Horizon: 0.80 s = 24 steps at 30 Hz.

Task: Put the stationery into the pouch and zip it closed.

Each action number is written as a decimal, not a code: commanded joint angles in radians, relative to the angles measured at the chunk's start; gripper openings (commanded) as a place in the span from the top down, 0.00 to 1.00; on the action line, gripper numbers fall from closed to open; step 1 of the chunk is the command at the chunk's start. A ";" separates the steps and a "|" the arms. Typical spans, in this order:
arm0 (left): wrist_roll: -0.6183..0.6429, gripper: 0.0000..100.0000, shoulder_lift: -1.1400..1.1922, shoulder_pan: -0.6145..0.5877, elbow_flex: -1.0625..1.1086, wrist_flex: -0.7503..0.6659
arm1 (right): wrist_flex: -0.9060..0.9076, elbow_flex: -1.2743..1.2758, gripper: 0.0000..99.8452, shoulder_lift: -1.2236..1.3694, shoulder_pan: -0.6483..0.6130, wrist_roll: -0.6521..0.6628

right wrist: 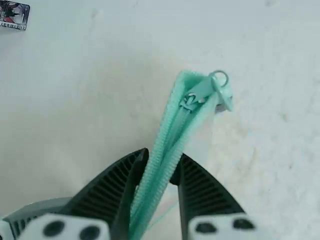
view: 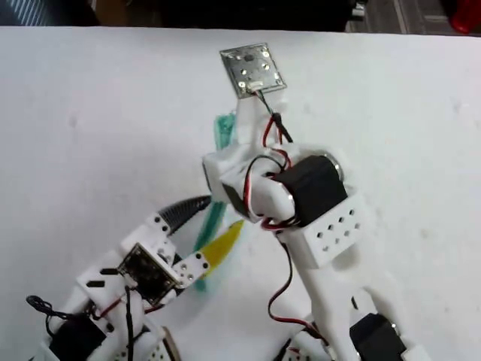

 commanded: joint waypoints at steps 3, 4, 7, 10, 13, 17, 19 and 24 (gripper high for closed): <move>0.008 0.78 0.004 0.015 -0.091 0.130 | -0.027 -0.014 0.98 0.016 0.054 0.021; 0.008 0.78 0.004 0.015 -0.110 0.157 | -0.035 -0.014 0.98 0.016 0.067 0.021; 0.008 0.78 0.004 0.013 -0.169 0.219 | -0.042 -0.014 0.98 0.010 0.114 0.021; 0.008 0.78 0.004 0.008 -0.206 0.253 | -0.041 -0.014 0.98 0.010 0.134 0.023; 0.008 0.79 0.004 0.008 -0.207 0.253 | -0.044 -0.014 0.98 0.010 0.125 0.110; 0.008 0.82 0.004 0.007 -0.207 0.253 | -0.101 -0.014 0.98 0.008 0.116 0.203; 0.008 0.84 0.004 0.007 -0.209 0.255 | -0.139 -0.014 0.98 0.008 0.117 0.201; 0.044 0.85 0.004 -0.079 -0.224 0.255 | -0.277 -0.014 0.98 0.016 0.087 0.204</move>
